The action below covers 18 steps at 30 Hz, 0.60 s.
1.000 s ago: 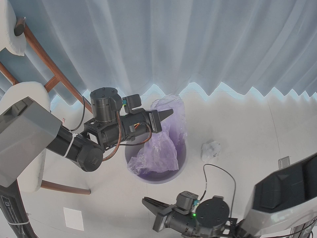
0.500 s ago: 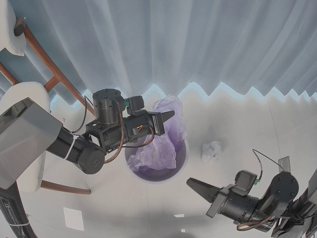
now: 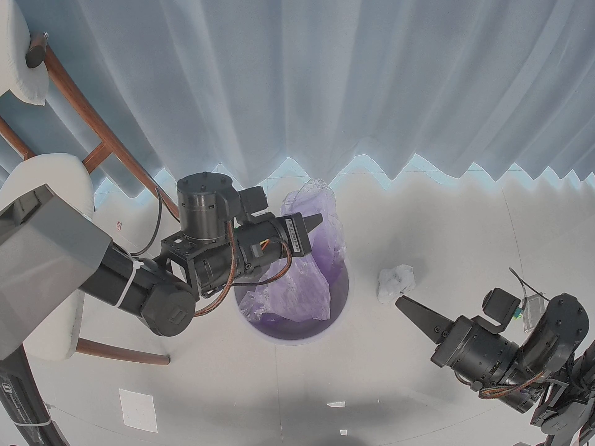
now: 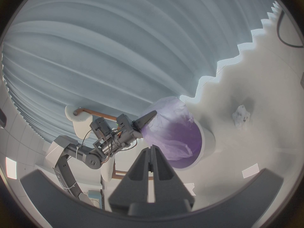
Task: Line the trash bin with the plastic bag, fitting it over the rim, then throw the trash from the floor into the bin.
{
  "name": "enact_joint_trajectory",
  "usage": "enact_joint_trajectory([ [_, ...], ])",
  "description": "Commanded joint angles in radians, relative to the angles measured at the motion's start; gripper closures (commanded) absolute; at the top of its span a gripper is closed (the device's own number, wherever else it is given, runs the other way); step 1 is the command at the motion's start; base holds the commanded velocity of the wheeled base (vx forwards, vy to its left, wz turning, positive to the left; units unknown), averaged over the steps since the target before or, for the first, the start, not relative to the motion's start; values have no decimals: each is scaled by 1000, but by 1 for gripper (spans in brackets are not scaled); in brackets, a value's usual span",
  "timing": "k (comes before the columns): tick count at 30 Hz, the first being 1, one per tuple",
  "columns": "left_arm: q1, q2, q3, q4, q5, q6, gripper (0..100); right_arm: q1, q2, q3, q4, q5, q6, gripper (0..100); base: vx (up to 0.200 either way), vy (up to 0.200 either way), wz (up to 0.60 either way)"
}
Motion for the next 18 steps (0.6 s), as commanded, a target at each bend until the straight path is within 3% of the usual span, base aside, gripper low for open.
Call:
enact_joint_trajectory([
  [1, -12, -3, 50, -25, -12, 7, 100, -10, -19, 3, -14, -2, 1, 100, 0, -200, 0],
  [6, -32, 7, 67, -48, 62, 95, 100, -10, -20, 3, -14, -2, 1, 100, 0, -40, 0],
  [10, -31, 3, 67, -36, 68, 130, 100, -11, -19, 0, -14, -2, 1, 100, 0, 0, 0],
  [15, 41, -5, 62, 61, 20, 392, 100, -56, 4, -32, -8, -2, 6, 100, 0, 0, 0],
  [18, 66, -39, 49, 150, -49, 477, 100, -71, 24, -62, -8, -2, 24, 100, 0, 0, 0],
])
